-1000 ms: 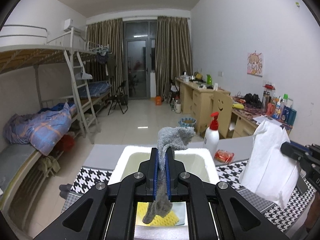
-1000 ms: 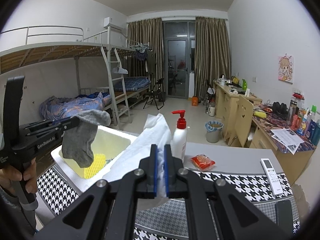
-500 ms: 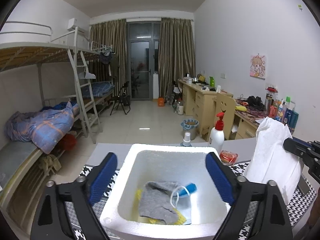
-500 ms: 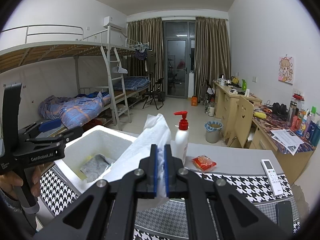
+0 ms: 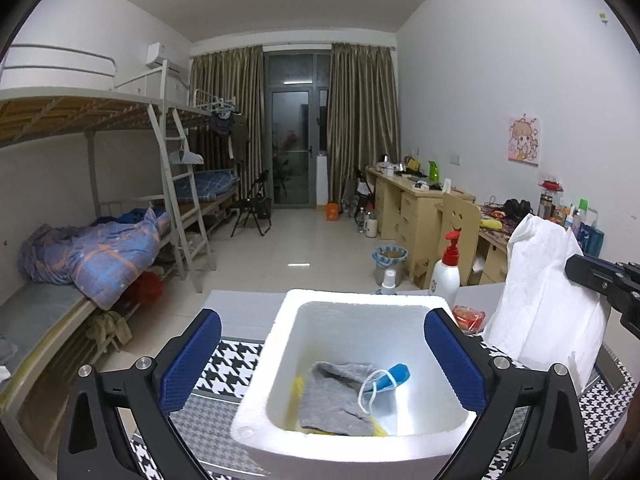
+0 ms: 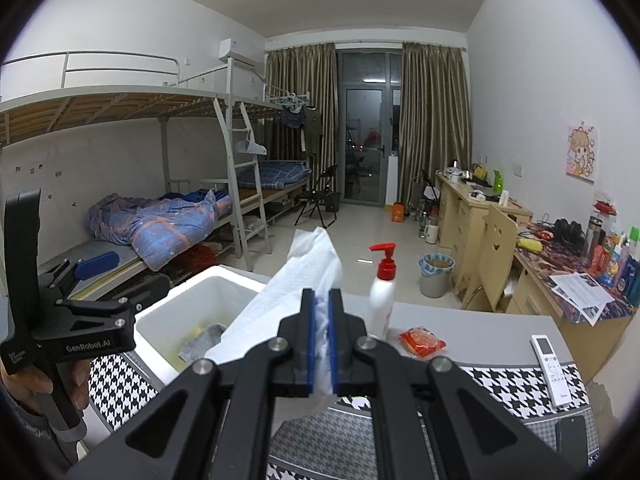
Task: Organize soft objects
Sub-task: 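Lower the white tissue into the foam box and open the right gripper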
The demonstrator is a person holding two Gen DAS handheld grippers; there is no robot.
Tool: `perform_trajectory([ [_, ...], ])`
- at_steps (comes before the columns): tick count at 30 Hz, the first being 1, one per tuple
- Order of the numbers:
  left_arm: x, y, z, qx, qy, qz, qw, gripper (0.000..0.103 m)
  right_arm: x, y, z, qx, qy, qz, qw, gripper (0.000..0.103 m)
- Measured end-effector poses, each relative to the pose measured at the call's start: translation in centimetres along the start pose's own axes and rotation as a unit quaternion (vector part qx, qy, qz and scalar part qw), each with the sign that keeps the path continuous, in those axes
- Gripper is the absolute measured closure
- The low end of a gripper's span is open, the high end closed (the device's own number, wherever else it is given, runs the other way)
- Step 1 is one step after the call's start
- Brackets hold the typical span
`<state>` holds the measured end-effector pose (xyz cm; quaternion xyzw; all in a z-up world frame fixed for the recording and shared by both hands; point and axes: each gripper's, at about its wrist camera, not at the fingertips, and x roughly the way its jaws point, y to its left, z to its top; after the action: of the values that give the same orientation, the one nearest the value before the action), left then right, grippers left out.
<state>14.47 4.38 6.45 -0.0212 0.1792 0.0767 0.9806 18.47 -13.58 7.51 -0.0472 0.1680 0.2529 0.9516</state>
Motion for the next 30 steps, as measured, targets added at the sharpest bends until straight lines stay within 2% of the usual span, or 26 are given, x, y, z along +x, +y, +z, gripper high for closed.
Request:
perform_trajectory([
  [19,-1.2,3.7,-1.4,-0.021,-0.003,0.046,0.9987,0.001,1.8,2.9,1.0,-0.005,0.006,0.037,0.999,0.095],
  [30,-1.0,6.1,-2.3,-0.033,0.000,0.076,0.9966,0.001,4.1,4.8,1.2,-0.013,0.028,0.057,0.998,0.095],
])
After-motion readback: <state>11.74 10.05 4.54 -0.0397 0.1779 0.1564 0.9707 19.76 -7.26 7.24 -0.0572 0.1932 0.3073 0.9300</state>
